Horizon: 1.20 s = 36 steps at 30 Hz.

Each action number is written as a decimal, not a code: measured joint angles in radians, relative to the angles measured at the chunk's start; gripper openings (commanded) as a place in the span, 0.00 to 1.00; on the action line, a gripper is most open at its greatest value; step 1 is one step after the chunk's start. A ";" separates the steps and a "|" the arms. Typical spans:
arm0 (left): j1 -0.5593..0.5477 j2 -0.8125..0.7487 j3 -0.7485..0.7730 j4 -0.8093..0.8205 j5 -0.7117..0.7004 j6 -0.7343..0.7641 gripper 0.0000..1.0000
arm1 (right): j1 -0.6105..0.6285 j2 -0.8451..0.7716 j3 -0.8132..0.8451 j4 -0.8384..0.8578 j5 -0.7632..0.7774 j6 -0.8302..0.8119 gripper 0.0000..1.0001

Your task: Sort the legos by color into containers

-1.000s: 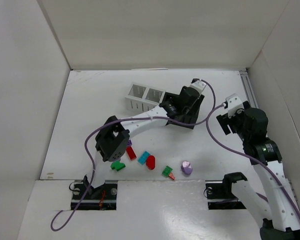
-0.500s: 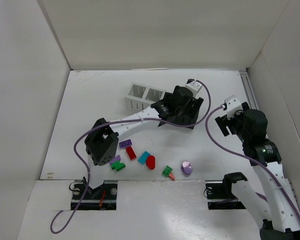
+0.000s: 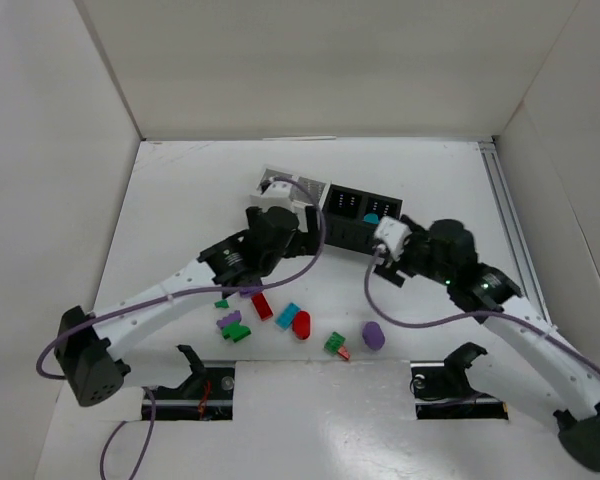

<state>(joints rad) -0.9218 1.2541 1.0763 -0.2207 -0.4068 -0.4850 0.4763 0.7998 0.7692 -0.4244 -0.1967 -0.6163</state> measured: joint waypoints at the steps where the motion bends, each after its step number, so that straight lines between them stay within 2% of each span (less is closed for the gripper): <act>1: 0.016 -0.043 -0.047 -0.026 -0.010 -0.051 1.00 | 0.090 0.033 -0.002 0.018 0.008 -0.005 0.85; 4: 0.062 -0.137 -0.152 -0.122 -0.048 -0.179 1.00 | 0.421 0.189 0.009 0.095 0.048 -0.044 0.85; 7: 0.072 -0.208 -0.220 -0.188 -0.077 -0.265 1.00 | 0.568 0.328 0.033 0.133 0.064 -0.077 0.84; 9: 0.072 -0.263 -0.246 -0.216 -0.089 -0.306 1.00 | 0.618 0.425 0.051 0.163 0.059 -0.101 0.83; 20: 0.072 -0.570 -0.291 -0.269 -0.216 -0.435 1.00 | 0.652 0.674 0.094 0.326 -0.088 -0.200 0.83; 28: 0.072 -0.613 -0.298 -0.312 -0.260 -0.457 1.00 | 0.652 0.793 0.142 0.359 -0.217 -0.226 0.82; 36: 0.072 -0.611 -0.298 -0.317 -0.268 -0.460 1.00 | 0.652 0.901 0.174 0.369 -0.208 -0.221 0.77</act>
<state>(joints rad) -0.8497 0.6430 0.7780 -0.5373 -0.6750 -0.9455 1.1282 1.7012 0.9432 -0.0555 -0.4042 -0.8371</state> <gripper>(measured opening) 0.997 0.781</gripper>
